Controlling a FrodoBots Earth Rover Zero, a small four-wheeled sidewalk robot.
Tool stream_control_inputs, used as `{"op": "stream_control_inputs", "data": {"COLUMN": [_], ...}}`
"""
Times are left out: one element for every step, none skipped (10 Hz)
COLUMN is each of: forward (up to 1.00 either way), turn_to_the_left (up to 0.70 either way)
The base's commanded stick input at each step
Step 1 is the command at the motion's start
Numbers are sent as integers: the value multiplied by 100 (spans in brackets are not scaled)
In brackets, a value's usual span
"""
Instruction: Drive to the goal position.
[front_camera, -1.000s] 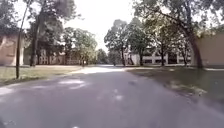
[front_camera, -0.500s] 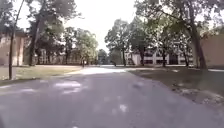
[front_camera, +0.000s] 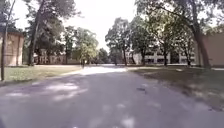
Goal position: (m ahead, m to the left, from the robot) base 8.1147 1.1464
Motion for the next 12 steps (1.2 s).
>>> {"op": "stream_control_inputs", "data": {"forward": [85,85,85,85,85,85,85,85,85,85,85,85], "turn_to_the_left": [0,0,0,0,0,0,0,0,0,0,0,0]}}
